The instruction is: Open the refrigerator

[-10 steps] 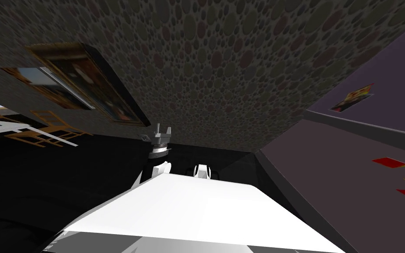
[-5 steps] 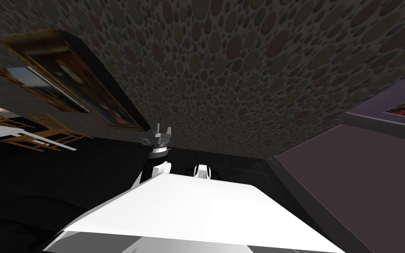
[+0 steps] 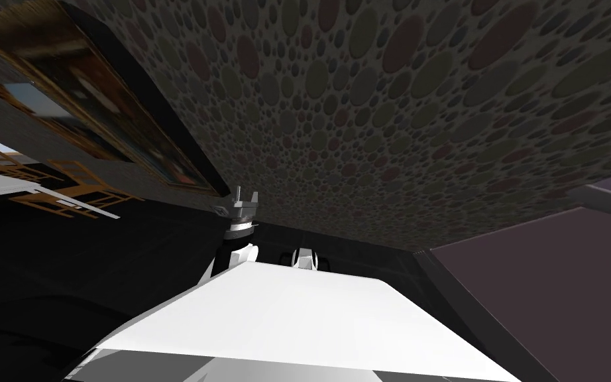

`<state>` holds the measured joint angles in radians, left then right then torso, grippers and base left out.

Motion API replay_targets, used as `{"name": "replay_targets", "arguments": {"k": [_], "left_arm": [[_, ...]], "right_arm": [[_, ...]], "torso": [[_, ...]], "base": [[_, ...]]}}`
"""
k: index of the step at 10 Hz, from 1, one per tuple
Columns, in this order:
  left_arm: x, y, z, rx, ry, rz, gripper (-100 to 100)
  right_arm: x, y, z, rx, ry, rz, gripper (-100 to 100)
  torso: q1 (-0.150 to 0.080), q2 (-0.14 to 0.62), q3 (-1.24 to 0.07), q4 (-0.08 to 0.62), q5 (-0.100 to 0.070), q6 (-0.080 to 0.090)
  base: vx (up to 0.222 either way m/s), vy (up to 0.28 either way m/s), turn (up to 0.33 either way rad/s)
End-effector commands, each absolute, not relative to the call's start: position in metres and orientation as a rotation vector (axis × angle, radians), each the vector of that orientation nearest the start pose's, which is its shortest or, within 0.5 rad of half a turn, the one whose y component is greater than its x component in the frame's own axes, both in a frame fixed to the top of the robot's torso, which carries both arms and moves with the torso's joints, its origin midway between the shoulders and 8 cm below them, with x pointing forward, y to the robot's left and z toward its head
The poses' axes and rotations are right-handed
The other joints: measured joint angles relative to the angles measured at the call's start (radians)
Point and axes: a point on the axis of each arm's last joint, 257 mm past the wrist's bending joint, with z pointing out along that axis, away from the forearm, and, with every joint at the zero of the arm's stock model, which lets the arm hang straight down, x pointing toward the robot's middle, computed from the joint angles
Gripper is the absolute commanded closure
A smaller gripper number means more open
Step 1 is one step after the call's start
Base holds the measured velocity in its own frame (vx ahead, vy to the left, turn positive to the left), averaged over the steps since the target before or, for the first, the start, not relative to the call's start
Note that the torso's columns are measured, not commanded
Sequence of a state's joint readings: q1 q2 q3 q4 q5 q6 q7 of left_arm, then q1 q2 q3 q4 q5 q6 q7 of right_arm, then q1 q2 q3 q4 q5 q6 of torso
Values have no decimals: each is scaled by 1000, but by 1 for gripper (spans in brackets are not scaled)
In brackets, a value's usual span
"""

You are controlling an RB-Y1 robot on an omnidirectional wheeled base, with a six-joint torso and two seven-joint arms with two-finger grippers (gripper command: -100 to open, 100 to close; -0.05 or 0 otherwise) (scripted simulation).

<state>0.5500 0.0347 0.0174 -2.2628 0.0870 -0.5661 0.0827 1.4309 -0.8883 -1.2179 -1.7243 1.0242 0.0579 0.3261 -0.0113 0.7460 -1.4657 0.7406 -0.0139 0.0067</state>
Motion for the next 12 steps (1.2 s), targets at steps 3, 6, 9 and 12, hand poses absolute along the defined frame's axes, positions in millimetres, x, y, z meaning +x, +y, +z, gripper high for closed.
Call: {"name": "replay_targets", "arguments": {"k": [3,6,9,12], "left_arm": [[330,297,14,-713,557,-1398,0],[330,297,14,-713,557,-1398,0],[330,297,14,-713,557,-1398,0],[330,297,14,-713,557,-1398,0]], "right_arm": [[80,-836,90,-414,1827,-1744,100],[59,-864,73,-332,1870,-1765,100],[74,-875,66,-331,1879,-1746,100],[63,-893,42,-282,1927,-1746,100]], "torso": [[-2,-2,-2,-1,0,-4],[-7,-16,-11,-6,-5,-7],[-18,-4,-2,-2,-12,-6],[-19,-17,-11,-7,-11,-9]], "base": [[5,23,37],[45,83,52],[18,40,37],[43,77,46]]}}
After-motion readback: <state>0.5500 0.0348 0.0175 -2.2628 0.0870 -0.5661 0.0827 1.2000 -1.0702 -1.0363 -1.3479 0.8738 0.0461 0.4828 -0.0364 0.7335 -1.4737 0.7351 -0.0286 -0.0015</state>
